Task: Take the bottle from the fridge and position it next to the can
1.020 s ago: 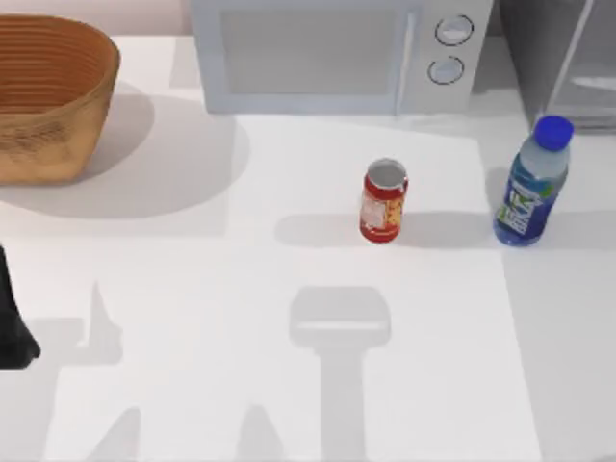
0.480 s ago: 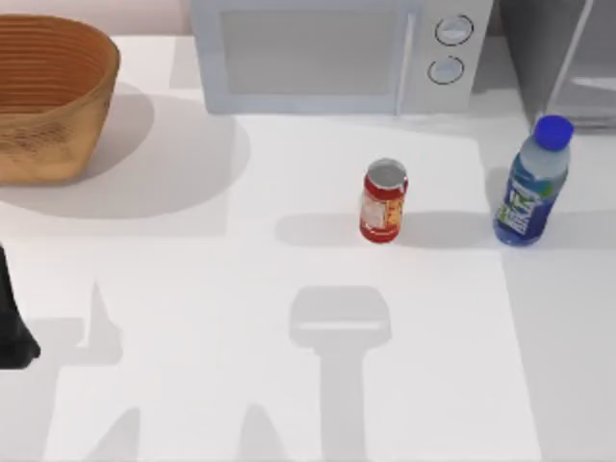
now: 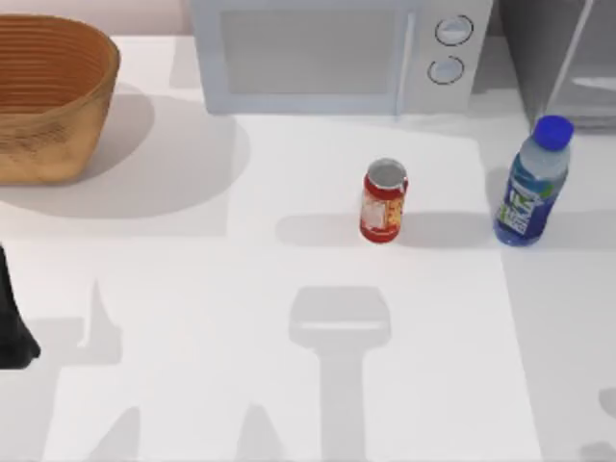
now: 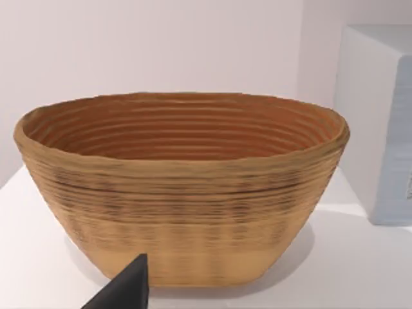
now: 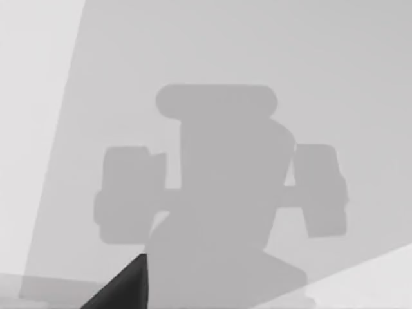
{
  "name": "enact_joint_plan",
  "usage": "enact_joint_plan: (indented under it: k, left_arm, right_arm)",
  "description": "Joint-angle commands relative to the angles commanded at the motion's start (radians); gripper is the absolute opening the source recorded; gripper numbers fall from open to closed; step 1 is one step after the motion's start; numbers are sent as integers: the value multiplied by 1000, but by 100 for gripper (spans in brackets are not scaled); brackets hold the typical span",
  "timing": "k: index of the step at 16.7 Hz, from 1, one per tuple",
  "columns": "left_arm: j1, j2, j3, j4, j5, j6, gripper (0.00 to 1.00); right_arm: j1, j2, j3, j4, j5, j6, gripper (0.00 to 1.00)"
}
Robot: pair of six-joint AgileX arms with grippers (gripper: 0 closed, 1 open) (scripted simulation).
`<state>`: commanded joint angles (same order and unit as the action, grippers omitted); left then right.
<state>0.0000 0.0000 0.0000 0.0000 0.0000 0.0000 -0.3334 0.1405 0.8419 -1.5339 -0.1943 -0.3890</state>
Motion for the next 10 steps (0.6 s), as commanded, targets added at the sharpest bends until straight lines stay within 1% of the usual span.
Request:
enact_joint_plan:
  k: [3,10]
  left_arm:
    - [0,0,0,0,0,0,100]
    - [0,0,0,0,0,0,100]
  right_arm:
    - [-263,294,104,-33,-133,-297,100]
    - [-923,1069,334,-47,-462,-1066,100]
